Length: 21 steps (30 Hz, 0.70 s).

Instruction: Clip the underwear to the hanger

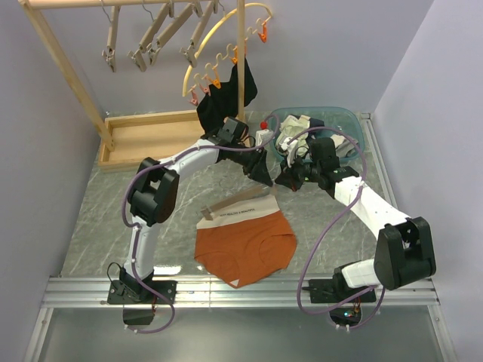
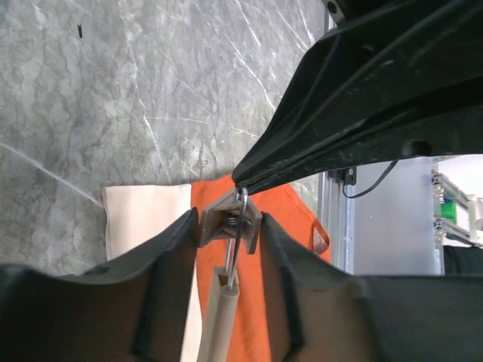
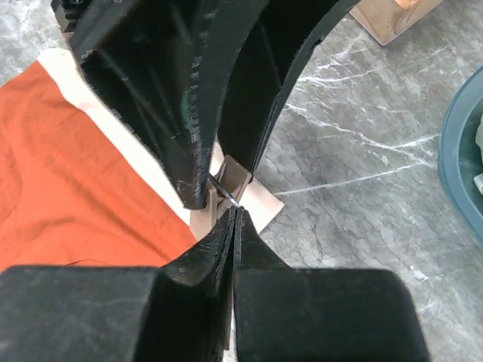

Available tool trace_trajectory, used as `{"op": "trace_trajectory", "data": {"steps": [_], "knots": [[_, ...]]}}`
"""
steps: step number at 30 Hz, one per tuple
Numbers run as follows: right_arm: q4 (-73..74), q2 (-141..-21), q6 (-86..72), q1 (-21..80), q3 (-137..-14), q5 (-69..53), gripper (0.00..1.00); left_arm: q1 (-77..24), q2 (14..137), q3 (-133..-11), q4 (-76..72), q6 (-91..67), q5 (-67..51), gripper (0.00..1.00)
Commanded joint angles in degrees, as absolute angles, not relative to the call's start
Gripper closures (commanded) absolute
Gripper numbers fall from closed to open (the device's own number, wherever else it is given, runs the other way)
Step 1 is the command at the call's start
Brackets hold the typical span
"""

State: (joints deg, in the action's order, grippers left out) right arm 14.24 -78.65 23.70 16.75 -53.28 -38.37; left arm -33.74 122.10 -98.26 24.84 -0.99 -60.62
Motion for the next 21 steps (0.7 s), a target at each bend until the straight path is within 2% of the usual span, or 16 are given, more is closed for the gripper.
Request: {"op": "trace_trajectory", "data": {"steps": [1, 2, 3, 5, 6, 7, 14, 15, 17, 18, 21], "knots": [[13.9, -76.6, 23.6, 17.3, -56.0, -38.3, 1.00, -33.7, 122.5, -100.0, 24.7, -0.9, -62.9, 0.62], [13.9, -76.6, 23.6, 17.3, -55.9, -38.3, 1.00, -33.7, 122.5, -100.0, 24.8, -0.9, -63.4, 0.67], [13.9, -76.6, 23.6, 17.3, -55.9, -38.3, 1.00, -33.7, 122.6, -100.0, 24.7, -0.9, -63.5, 0.77], [13.9, -76.6, 23.6, 17.3, -55.7, -38.3, 1.00, -33.7, 122.3, -99.8, 24.3, -1.2, -63.5, 0.87], [13.9, -76.6, 23.7, 17.2, -55.6, -38.2, 1.00, -33.6, 121.9, -99.3, 23.9, -1.4, -63.6, 0.96], [13.8, -76.6, 23.7, 17.2, -55.5, -38.2, 1.00, -33.7, 121.6, -98.9, 22.9, -1.6, -63.4, 1.00], [13.8, -76.6, 23.4, 17.2, -55.3, -38.1, 1.00, -32.8, 121.2, -98.4, 23.1, -1.5, -62.9, 1.00], [13.8, -76.7, 23.2, 17.2, -55.4, -37.7, 0.97, -32.6, 121.0, -98.3, 23.2, -1.2, -62.8, 1.00], [13.4, -76.9, 21.9, 17.2, -55.5, -37.0, 0.84, -32.4, 120.9, -98.3, 23.8, -0.7, -62.9, 1.00], [13.0, -76.9, 21.0, 17.1, -55.5, -35.6, 0.64, -32.3, 121.0, -98.3, 24.3, -0.6, -63.0, 1.00], [12.2, -77.6, 17.3, 14.6, -55.5, -35.6, 0.45, -31.6, 120.9, -98.4, 26.4, 3.5, -62.4, 1.00]]}}
